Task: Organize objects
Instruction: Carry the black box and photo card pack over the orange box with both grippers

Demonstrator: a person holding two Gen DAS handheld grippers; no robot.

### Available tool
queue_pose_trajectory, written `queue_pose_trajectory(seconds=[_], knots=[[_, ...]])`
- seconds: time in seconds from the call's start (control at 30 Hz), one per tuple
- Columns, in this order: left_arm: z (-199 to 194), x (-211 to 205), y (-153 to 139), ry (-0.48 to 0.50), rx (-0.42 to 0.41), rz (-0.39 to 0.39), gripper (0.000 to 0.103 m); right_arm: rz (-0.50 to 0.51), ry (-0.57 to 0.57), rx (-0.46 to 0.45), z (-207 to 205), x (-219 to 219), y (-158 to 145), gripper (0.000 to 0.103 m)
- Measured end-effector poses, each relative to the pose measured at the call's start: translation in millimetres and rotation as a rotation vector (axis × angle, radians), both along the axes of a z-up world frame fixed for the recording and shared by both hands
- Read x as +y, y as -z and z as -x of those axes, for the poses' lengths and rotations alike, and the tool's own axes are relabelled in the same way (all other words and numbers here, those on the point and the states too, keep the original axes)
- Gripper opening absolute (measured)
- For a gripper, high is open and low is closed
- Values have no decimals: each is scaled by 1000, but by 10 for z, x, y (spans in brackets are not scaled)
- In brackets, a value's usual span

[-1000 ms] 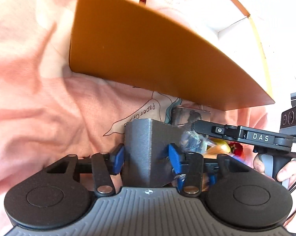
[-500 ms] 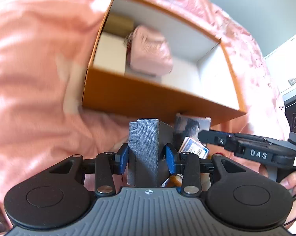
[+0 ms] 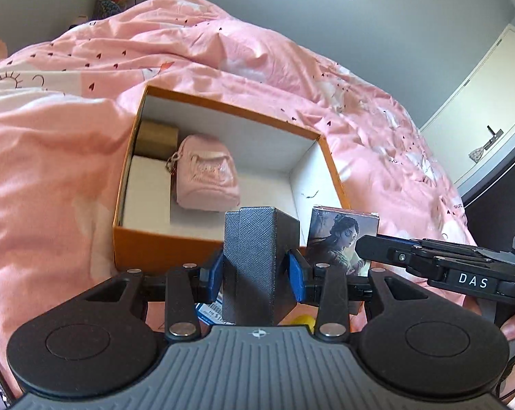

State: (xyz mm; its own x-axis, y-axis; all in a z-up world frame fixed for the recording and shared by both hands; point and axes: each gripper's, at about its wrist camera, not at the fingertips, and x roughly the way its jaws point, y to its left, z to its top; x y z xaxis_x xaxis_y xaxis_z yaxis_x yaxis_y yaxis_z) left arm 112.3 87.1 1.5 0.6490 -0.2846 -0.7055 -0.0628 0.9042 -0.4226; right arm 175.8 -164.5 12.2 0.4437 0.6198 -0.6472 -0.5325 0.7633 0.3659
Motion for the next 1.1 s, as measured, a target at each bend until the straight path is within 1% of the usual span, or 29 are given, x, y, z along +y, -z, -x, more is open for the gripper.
queue_pose_trajectory(seconds=[0.17, 0.27, 0.33, 0.43, 0.57, 0.73, 0.83, 0.93, 1.1], knots=[[-133, 14, -113, -15, -56, -14, 45, -46, 25, -58, -38, -70, -256, 24], [-253, 35, -162, -30, -83, -8, 45, -70, 54, -78, -120, -66, -319, 24], [-354, 37, -162, -30, -89, -10, 45, -82, 73, -83, -193, -55, -326, 24], [-534, 42, -111, -14, -71, -17, 45, -81, 104, -86, -316, -17, -299, 24], [-794, 112, 89, 6, 7, -16, 45, -61, 135, -57, -520, 36, -160, 24], [-1044, 222, 449, -3, 144, 40, 45, -51, 173, -7, -709, 50, 53, 24], [-1143, 242, 643, -16, 227, 66, 45, -50, 179, 28, -805, 56, 197, 24], [-1212, 249, 814, -1, 306, 112, 45, -43, 183, 54, -896, 57, 305, 24], [-1298, 265, 1003, -14, 397, 113, 45, -28, 172, 91, -1003, 68, 470, 24]])
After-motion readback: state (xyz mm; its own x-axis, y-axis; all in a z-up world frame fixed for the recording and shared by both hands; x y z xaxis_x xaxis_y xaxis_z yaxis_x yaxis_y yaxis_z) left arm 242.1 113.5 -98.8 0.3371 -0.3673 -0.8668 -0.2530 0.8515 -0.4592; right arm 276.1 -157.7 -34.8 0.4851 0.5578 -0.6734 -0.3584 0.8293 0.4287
